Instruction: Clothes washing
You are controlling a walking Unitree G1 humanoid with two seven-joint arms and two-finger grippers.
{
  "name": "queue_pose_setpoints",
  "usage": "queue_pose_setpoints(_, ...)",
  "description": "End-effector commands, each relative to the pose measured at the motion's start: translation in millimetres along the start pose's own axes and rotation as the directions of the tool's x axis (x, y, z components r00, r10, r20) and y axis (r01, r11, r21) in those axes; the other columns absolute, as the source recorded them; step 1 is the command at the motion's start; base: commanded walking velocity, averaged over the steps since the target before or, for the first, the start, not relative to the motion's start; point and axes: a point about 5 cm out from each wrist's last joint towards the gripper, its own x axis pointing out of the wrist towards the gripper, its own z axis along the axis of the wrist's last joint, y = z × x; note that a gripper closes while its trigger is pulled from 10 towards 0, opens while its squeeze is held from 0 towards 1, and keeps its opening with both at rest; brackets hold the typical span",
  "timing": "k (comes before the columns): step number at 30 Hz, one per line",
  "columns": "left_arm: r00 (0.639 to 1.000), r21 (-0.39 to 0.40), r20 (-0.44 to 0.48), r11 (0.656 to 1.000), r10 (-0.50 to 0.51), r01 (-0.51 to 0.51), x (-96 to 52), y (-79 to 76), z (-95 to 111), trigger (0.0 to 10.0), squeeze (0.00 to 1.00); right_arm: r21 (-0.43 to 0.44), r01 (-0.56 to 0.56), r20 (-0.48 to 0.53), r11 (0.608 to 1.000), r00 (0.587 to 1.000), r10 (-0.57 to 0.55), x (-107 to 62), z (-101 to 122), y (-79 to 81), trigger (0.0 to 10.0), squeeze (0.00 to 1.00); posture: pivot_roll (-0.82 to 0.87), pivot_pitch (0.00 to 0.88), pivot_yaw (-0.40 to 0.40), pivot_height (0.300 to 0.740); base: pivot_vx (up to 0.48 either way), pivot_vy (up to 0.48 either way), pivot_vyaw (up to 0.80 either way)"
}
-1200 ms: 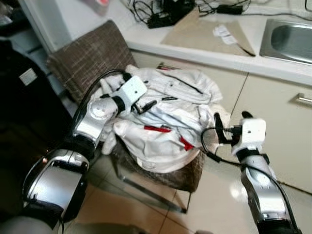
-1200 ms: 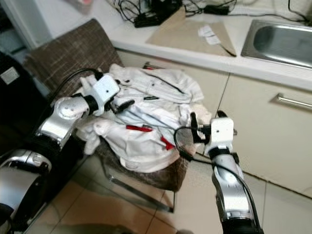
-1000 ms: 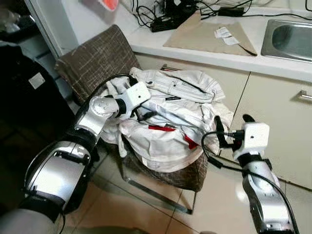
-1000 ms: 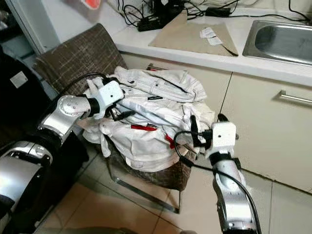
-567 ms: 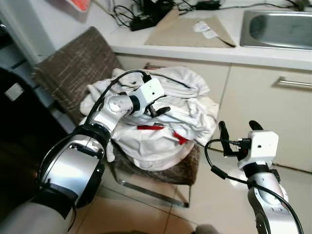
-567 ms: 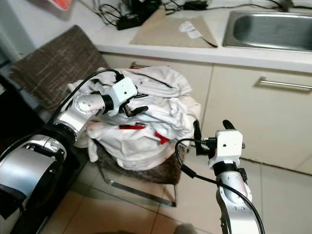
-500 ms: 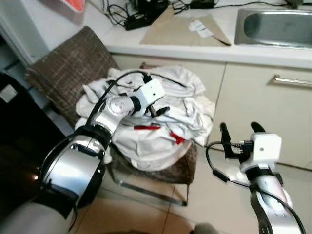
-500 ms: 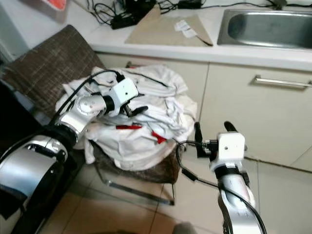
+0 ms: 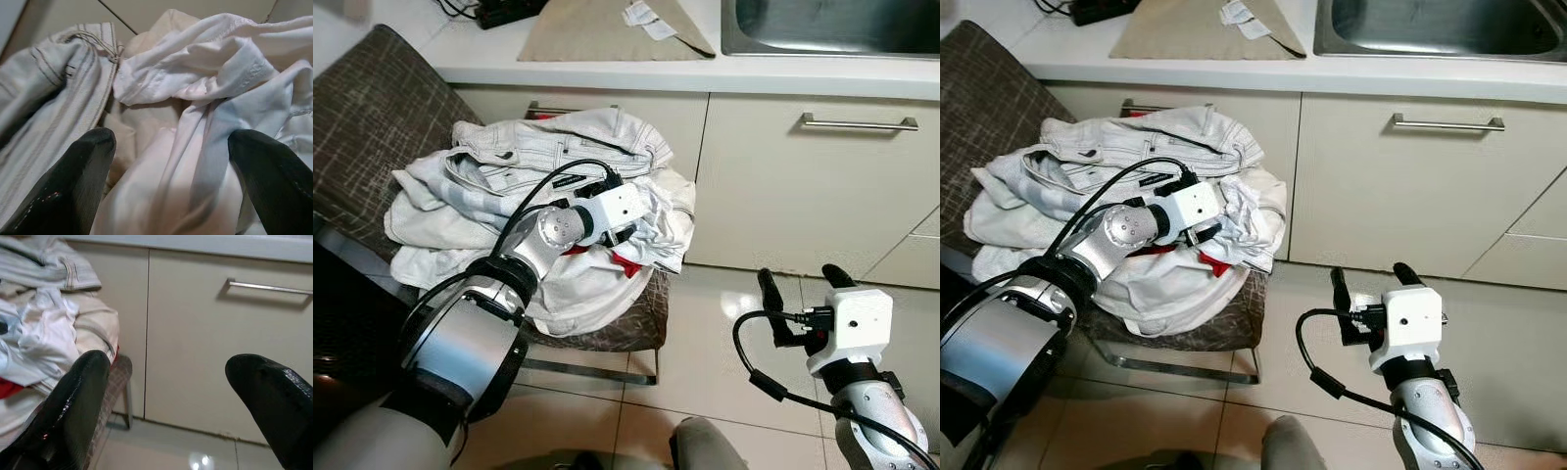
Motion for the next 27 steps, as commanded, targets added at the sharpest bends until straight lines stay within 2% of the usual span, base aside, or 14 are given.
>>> queue_pose_setpoints(1, 0.999, 0.018, -0.054, 1.0, -0.01, 0.011, 0.3, -9.4, -10.2, 10.0, 0.0, 0.013, -0.021, -0.009, 1.0, 1.0, 0.021, -1.5, 2.8, 3.1, 10.0, 0.0, -0.55, 0.18, 0.12, 0.74, 0.0, 0.0, 0.0)
queue_pose_setpoints(6, 0.998, 0.013, -0.068, 1.0, -0.013, 0.014, 2.0, -14.7, -11.5, 10.0, 0.0, 0.022, -0.037, -0.011, 0.999, 0.999, 0.037, 2.1, 3.2, 6.8, 10.0, 0.0, -0.55, 0.178, 0.118, 0.74, 0.0, 0.0, 0.0)
queue_pose_setpoints(8, 0.996, 0.005, -0.082, 1.0, 0.018, -0.017, 2.6, -14.9, -12.7, 10.0, 0.0, 0.027, -0.047, -0.013, 0.999, 0.999, 0.047, 4.9, 2.7, 8.9, 10.0, 0.0, -0.53, 0.169, 0.116, 0.74, 0.0, 0.0, 0.0)
queue_pose_setpoints(9, 0.995, -0.007, -0.101, 1.0, 0.018, -0.018, 3.0, -17.4, -15.1, 8.3, 0.0, 0.031, -0.05, -0.015, 0.998, 0.999, 0.051, 7.4, 2.4, 9.8, 10.0, 0.0, -0.52, 0.167, 0.114, 0.74, 0.0, 0.0, 0.0)
queue_pose_setpoints(10, 0.995, -0.007, -0.101, 1.0, 0.018, -0.018, 3.0, -17.4, -15.1, 8.3, 0.0, 0.031, -0.05, -0.015, 0.998, 0.999, 0.051, 7.4, 2.4, 9.8, 10.0, 0.0, -0.52, 0.167, 0.114, 0.74, 0.0, 0.0, 0.0)
queue_pose_setpoints(11, 0.99, -0.02, -0.138, 1.0, 0.007, -0.01, 3.3, -22.2, -19.8, 0.0, 0.0, 0.039, -0.056, -0.017, 0.998, 0.998, 0.056, 9.3, 2.1, 10.7, 10.0, 0.0, -0.52, 0.164, 0.111, 0.74, 0.0, 0.0, 0.0)
queue_pose_setpoints(13, 0.984, -0.027, -0.176, 1.0, 0.0, -0.005, 5.1, -27.5, -21.7, 0.0, 0.0, 0.043, -0.063, -0.02, 0.997, 0.998, 0.064, 11.8, 1.3, 11.7, 10.0, 0.0, -0.51, 0.158, 0.109, 0.74, 0.0, 0.0, 0.0)
queue_pose_setpoints(18, 0.981, -0.029, -0.194, 0.999, 0.015, -0.021, 7.3, -29.1, -19.8, 0.0, 0.0, 0.045, -0.068, -0.021, 0.997, 0.997, 0.069, 14.2, 1.2, 12.5, 10.0, 0.0, -0.51, 0.152, 0.11, 0.74, 0.0, 0.0, 0.0)
queue_pose_setpoints(23, 0.983, -0.087, -0.179, 0.995, 0.032, -0.048, 11.4, -30.3, -12.1, 0.0, 0.0, 0.052, -0.068, -0.018, 0.996, 0.997, 0.069, 19.5, 0.6, 13.5, 10.0, 0.0, -0.5, 0.134, 0.115, 0.74, 0.0, 0.0, 0.0)
queue_pose_setpoints(24, 0.99, -0.134, -0.141, 0.99, 0.026, -0.045, 15.5, -35.3, -4.2, 0.0, 0.0, 0.06, -0.066, -0.014, 0.996, 0.998, 0.067, 24.2, 0.4, 13.5, 10.0, 0.0, -0.5, 0.117, 0.119, 0.74, 0.0, 0.0, 0.0)
queue_pose_setpoints(27, 0.993, -0.187, -0.114, 0.981, 0.029, -0.05, 17.7, -38.1, 0.6, 0.0, 0.0, 0.067, -0.063, -0.014, 0.996, 0.998, 0.064, 26.5, 0.1, 12.8, 10.0, 0.0, -0.5, 0.115, 0.118, 0.74, 0.0, 0.0, 0.0)
